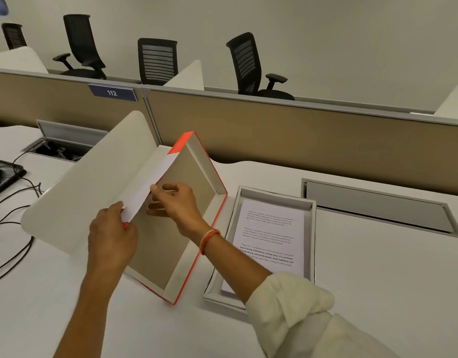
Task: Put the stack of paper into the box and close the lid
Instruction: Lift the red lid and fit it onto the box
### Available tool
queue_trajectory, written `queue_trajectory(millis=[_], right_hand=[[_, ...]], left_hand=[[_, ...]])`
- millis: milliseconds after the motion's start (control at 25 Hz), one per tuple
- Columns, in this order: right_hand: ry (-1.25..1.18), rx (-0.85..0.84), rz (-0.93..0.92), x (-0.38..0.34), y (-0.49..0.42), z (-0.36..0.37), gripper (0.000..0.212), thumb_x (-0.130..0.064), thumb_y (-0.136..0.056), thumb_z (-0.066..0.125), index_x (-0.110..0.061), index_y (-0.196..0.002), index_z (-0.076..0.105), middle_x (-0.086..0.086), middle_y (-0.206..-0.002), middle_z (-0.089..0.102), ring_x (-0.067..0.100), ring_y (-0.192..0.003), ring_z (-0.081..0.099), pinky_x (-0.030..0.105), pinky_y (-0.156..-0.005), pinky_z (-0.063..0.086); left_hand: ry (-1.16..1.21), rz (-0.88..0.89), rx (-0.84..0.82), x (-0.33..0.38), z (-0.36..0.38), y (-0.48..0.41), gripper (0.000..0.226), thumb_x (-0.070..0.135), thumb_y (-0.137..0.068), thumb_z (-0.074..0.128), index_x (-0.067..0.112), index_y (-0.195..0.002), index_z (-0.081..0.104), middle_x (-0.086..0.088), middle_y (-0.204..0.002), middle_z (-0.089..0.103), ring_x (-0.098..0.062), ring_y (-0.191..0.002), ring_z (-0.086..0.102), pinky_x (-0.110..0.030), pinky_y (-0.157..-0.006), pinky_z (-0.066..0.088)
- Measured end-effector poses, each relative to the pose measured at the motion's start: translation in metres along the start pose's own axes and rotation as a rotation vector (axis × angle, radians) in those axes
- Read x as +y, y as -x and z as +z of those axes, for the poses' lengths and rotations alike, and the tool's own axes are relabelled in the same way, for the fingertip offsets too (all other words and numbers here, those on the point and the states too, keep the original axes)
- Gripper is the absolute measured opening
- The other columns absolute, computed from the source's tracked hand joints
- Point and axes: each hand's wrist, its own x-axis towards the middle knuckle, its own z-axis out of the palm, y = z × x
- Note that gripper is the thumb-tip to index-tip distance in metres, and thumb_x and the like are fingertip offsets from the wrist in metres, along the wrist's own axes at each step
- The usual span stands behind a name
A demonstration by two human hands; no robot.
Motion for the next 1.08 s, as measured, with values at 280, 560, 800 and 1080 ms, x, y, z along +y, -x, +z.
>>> queue_trajectory(millis=[280,560,800,1080], right_hand=[[-0.028,0.032,-0.04,-0.016,0.017,-0.02,0.017,-0.01,-0.09,0.065,-0.007,-0.107,0.063,0.016,-0.116,0.07,0.031,-0.1,0.071,0.024,-0.059,0.061],[-0.007,0.086,0.025,-0.032,0.048,-0.056,0.028,-0.005,-0.092,0.062,0.0,-0.119,0.058,0.016,-0.128,0.064,0.034,-0.116,0.064,0.04,-0.087,0.059],[-0.214,0.027,0.009,-0.04,0.099,-0.109,0.035,-0.005,-0.093,0.061,0.0,-0.127,0.057,0.016,-0.125,0.066,0.029,-0.107,0.067,0.044,-0.096,0.055],[-0.149,0.036,-0.025,-0.029,0.155,-0.207,0.027,-0.014,-0.096,0.055,-0.009,-0.122,0.062,0.009,-0.108,0.074,0.025,-0.098,0.072,0.037,-0.081,0.062]], left_hand=[[0.01,0.033,-0.11,0.024,0.004,0.029,0.055,0.01,-0.089,0.065,0.003,-0.139,0.045,-0.023,-0.128,0.054,-0.042,-0.112,0.056,-0.053,-0.094,0.049],[0.589,-0.118,-0.504,-0.01,-0.007,-0.007,0.07,0.066,-0.085,0.035,0.017,-0.131,0.057,-0.008,-0.129,0.065,-0.027,-0.112,0.063,-0.043,-0.098,0.048],[0.636,-0.348,-0.734,-0.063,0.082,-0.028,0.08,0.072,-0.085,0.035,0.013,-0.133,0.058,-0.015,-0.129,0.065,-0.03,-0.109,0.064,-0.046,-0.101,0.048],[0.934,-0.376,-0.855,-0.047,0.135,-0.004,0.056,0.067,-0.081,0.056,0.025,-0.114,0.073,-0.015,-0.119,0.072,-0.037,-0.102,0.071,-0.044,-0.071,0.061]])
